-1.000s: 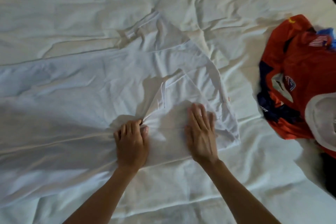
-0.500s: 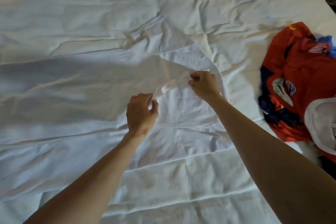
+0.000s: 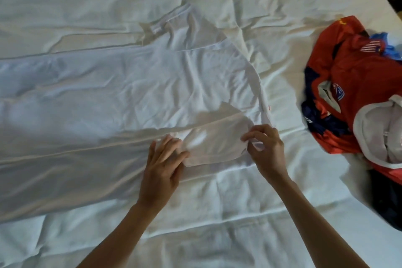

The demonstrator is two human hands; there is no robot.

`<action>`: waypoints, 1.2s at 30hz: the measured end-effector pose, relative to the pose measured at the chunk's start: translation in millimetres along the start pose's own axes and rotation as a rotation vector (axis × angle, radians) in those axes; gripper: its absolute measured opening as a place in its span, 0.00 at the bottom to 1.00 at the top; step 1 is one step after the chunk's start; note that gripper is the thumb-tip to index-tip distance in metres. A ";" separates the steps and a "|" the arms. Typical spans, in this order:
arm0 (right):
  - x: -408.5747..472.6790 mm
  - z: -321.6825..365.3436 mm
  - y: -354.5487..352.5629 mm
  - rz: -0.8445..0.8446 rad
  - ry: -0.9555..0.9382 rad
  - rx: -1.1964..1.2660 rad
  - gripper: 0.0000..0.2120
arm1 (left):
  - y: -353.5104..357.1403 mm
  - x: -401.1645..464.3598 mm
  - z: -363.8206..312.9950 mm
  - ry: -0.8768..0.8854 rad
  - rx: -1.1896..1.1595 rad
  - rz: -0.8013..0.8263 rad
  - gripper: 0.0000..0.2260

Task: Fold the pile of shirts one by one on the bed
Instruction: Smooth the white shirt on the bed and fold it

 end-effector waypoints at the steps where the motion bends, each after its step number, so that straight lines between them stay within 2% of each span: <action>1: -0.7 2.3 -2.6 -0.033 -0.031 -0.020 0.14 | 0.1 -0.6 -2.0 0.002 0.009 -0.009 0.11; 4: -6.1 5.8 -3.4 -0.045 -0.047 -0.146 0.15 | 3.0 -1.4 -3.0 -0.018 0.036 0.002 0.11; 7: -22.1 12.1 0.5 -0.086 0.055 -0.369 0.23 | 3.7 -7.3 -3.5 -0.035 0.056 0.053 0.15; 9: -32.7 30.8 6.3 -0.141 0.038 -0.359 0.28 | 0.9 -13.4 -5.2 -0.078 0.076 0.065 0.19; 11: -40.2 58.8 23.9 -0.060 -0.051 -0.281 0.28 | 0.0 -21.6 -5.0 -0.145 0.099 0.079 0.22; 14: -50.0 85.2 66.5 0.227 -0.129 -0.162 0.24 | 4.2 -32.6 -1.1 -0.225 0.138 0.124 0.24; 17: -58.2 72.6 104.2 0.424 -0.163 -0.268 0.26 | 3.1 -33.5 4.5 -0.329 0.234 0.177 0.26; 20: -61.0 62.2 118.2 0.419 -0.162 -0.432 0.28 | -11.1 -37.1 22.0 -0.404 0.370 0.196 0.27; 24: -73.2 98.8 131.7 0.319 -0.191 -0.379 0.29 | -46.5 -57.4 67.9 -0.507 0.504 0.206 0.28; 28: -95.3 153.3 193.7 0.480 -0.425 -0.405 0.28 | -82.9 -77.0 104.6 -0.558 0.562 0.224 0.28; 31: -97.1 166.6 228.2 0.543 -0.411 -0.459 0.29 | -116.8 -106.6 140.7 -0.648 0.609 0.162 0.27; 36: -96.5 167.0 234.5 0.556 -0.403 -0.521 0.31 | -187.0 -173.6 195.7 -0.856 0.702 0.034 0.27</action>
Point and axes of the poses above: each hand's wrist, its own x-axis towards the middle knuckle, its own y-axis out of the palm, z = x × y, the point moved 2 cm from there along x, towards the middle knuckle, and after that the axes turned 2 degrees about x, right-handed, at the moved point
